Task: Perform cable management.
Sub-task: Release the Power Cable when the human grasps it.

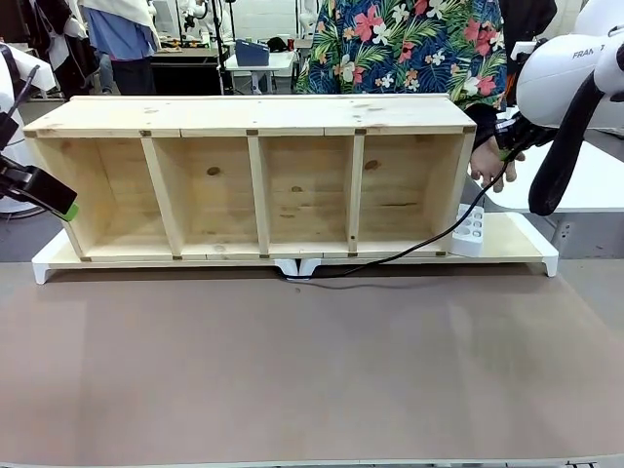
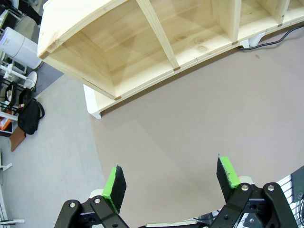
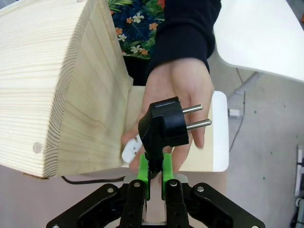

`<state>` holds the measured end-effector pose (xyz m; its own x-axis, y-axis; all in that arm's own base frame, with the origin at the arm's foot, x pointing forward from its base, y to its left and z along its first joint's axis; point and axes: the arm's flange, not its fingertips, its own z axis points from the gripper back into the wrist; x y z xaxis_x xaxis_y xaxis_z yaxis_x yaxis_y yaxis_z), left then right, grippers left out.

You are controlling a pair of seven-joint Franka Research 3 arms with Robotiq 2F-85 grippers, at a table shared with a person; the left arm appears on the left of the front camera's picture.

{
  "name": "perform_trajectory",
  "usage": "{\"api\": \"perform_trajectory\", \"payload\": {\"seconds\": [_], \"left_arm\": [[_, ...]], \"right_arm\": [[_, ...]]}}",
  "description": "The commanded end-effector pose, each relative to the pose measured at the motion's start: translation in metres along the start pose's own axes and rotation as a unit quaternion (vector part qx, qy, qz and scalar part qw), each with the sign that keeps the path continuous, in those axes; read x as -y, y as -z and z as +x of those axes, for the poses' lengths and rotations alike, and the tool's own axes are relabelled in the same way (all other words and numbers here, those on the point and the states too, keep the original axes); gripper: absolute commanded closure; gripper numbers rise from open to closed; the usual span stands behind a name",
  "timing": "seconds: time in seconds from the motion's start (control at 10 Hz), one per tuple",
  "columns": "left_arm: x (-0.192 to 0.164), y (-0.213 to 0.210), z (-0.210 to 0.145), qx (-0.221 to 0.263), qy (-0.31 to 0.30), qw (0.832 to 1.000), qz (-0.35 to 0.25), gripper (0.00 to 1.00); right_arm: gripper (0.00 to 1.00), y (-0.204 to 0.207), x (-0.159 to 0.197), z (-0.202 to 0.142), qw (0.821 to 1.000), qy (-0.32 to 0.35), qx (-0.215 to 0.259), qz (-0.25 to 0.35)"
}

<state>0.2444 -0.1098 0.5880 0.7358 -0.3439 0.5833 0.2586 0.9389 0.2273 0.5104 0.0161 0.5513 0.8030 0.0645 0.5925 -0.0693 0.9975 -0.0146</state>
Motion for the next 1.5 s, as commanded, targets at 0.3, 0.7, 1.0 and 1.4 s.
{"api": "perform_trajectory", "payload": {"seconds": [0.3,0.7,1.0,1.4], "left_arm": [[-0.0007,0.0006,0.0008,0.001,0.002,1.000,0.001,0.00],[-0.0007,0.0006,0.0008,0.001,0.002,1.000,0.001,0.00],[-0.0007,0.0006,0.0008,0.001,0.002,1.000,0.001,0.00],[-0.0007,0.0006,0.0008,0.001,0.002,1.000,0.001,0.00]], "right_arm": [[0.86,0.0007,0.0007,-0.0002,1.000,0.001,0.000,0.000],[0.86,0.0007,0.0007,-0.0002,1.000,0.001,0.000,0.000],[0.86,0.0007,0.0007,-0.0002,1.000,0.001,0.000,0.000],[0.70,0.0008,-0.0060,0.0051,1.000,-0.005,-0.018,0.016]]}}
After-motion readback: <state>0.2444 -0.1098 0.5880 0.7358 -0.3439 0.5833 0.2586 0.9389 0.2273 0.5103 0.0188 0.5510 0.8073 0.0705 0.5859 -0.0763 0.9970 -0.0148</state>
